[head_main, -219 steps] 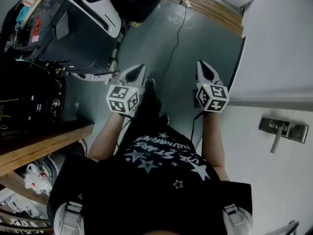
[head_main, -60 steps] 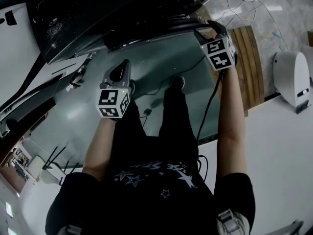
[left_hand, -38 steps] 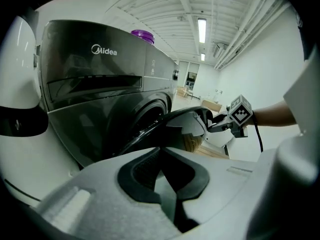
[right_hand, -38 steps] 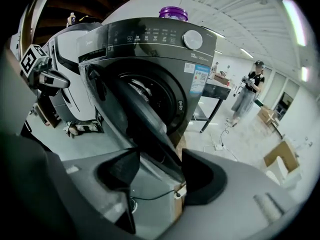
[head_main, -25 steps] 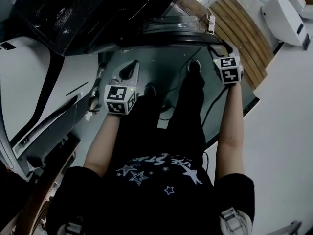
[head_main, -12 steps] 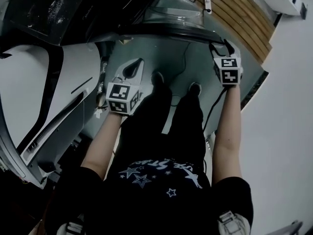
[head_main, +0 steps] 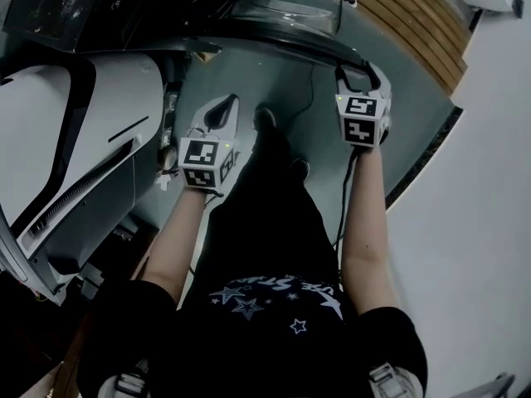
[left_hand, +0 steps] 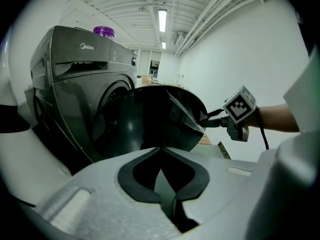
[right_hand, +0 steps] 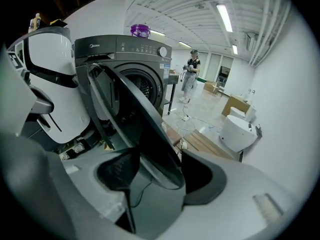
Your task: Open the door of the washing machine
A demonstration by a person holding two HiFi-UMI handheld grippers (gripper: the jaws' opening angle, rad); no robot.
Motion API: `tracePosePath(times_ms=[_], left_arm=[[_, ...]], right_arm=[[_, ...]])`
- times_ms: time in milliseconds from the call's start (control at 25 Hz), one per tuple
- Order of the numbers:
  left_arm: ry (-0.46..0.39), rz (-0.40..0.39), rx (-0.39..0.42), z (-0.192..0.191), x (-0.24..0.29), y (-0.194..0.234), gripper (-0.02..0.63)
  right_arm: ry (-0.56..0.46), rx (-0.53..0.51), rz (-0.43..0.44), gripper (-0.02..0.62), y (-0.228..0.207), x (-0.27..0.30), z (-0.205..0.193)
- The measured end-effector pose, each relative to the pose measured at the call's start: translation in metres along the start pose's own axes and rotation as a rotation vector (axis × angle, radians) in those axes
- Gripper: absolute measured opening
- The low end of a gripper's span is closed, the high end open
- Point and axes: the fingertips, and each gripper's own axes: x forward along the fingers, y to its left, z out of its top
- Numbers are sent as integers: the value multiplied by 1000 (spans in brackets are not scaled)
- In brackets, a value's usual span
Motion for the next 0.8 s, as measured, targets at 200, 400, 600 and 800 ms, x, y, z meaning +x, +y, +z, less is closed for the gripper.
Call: tracePosePath(times_ms=[200,400,600,800], left_arm=[[37,9,4,-26,-13,-37,11],[36,11,16,-37,-28,-68,11],[19,34,22,-45,-46,-82,11],[-5,87,9,-57,-74,-94,11]], right_arm=[[14,45,26,244,18,-19,-16],[29,12,51,198,33,-39,-32],[31,-54,114,150,53,-55,-49],[36,-93,173,123,75,-70,-66]])
